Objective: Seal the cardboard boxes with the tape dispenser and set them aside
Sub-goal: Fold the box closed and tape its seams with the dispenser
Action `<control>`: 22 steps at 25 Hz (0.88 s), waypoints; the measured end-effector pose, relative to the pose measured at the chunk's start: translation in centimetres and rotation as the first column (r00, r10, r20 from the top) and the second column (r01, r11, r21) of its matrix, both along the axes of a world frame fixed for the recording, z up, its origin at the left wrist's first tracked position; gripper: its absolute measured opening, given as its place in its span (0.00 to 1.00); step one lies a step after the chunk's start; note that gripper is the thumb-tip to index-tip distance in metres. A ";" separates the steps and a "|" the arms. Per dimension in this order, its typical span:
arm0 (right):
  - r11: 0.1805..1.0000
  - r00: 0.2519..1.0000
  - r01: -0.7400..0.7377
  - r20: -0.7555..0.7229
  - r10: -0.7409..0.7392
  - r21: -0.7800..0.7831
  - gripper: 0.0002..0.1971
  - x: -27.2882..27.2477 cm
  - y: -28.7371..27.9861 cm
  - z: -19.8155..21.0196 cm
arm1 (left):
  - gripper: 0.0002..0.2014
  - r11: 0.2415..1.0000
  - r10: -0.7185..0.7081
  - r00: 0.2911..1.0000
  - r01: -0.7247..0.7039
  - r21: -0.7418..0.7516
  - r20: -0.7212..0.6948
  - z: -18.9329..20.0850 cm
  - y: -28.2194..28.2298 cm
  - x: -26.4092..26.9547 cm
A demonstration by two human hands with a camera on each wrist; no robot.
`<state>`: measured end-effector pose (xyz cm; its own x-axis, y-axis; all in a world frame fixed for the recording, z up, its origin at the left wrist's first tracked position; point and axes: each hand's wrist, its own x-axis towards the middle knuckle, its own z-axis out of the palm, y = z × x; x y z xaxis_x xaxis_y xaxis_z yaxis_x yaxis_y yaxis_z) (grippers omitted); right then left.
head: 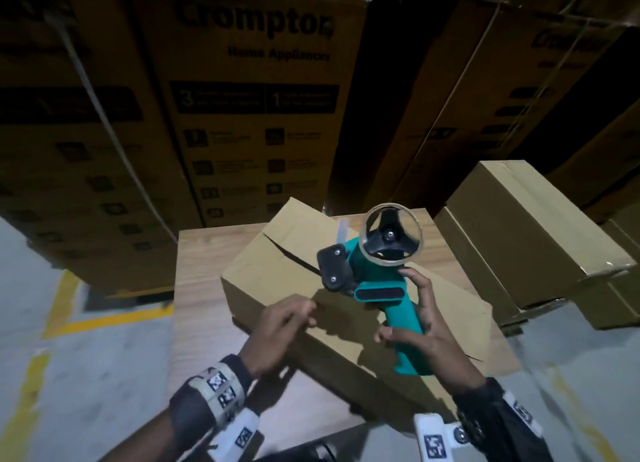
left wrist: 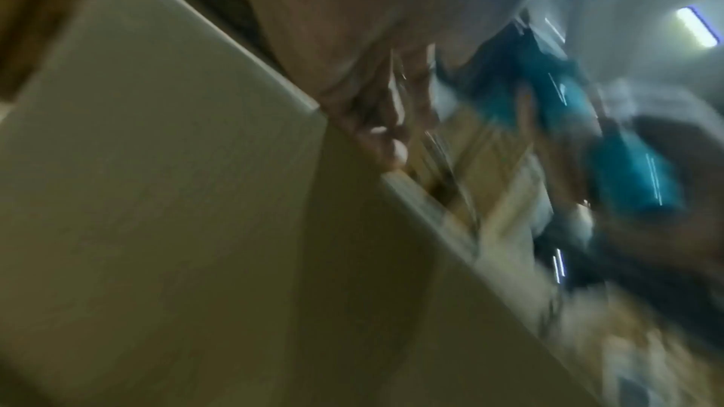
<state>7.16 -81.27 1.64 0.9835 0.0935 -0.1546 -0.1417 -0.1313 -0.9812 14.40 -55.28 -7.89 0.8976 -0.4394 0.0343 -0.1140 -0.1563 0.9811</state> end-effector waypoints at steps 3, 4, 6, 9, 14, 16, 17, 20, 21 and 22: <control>0.963 0.982 -0.054 0.160 0.100 -0.266 0.36 -0.3 1.0 -0.2 | 0.29 0.978 0.135 0.944 -0.175 -0.110 -0.302 4.0 1.4 1.8; 0.947 0.971 -0.051 0.206 0.121 -0.317 0.33 -0.4 1.4 -0.6 | 0.30 0.975 0.141 0.932 -0.189 -0.116 -0.333 4.8 1.7 2.0; 0.924 0.949 -0.049 0.271 0.162 -0.380 0.29 -0.5 1.9 -1.5 | 0.32 0.963 0.139 0.905 -0.218 -0.159 -0.401 6.0 1.9 1.6; 0.886 0.917 -0.054 0.328 0.226 -0.461 0.29 -0.5 2.4 -2.2 | 0.37 0.937 0.040 0.846 -0.217 -0.274 -0.532 6.4 1.3 0.2; 0.862 0.904 -0.038 0.351 0.245 -0.505 0.25 0.3 3.2 -3.0 | 0.34 0.847 -0.019 0.689 -0.374 -0.377 -0.724 5.9 1.0 0.4; 0.864 0.906 -0.040 0.347 0.244 -0.502 0.24 0.6 3.6 -3.2 | 0.23 0.799 -0.018 0.619 -0.463 -0.383 -0.785 5.7 1.1 0.8; 0.866 0.904 -0.041 0.350 0.245 -0.499 0.23 0.8 3.8 -3.3 | 0.18 0.777 0.004 0.593 -0.508 -0.371 -0.805 5.7 1.1 1.1; 0.866 0.901 -0.055 0.349 0.258 -0.497 0.24 1.1 4.6 -3.3 | 0.08 0.780 0.167 0.576 -0.574 -0.250 -0.800 4.7 1.5 2.5; 0.867 0.900 -0.061 0.348 0.262 -0.494 0.24 1.2 4.9 -3.3 | 0.07 0.797 0.221 0.586 -0.570 -0.203 -0.780 4.5 1.7 3.0; 0.869 0.900 -0.066 0.348 0.264 -0.490 0.24 1.2 5.1 -3.3 | 0.07 0.813 0.262 0.597 -0.560 -0.160 -0.758 4.4 1.9 3.4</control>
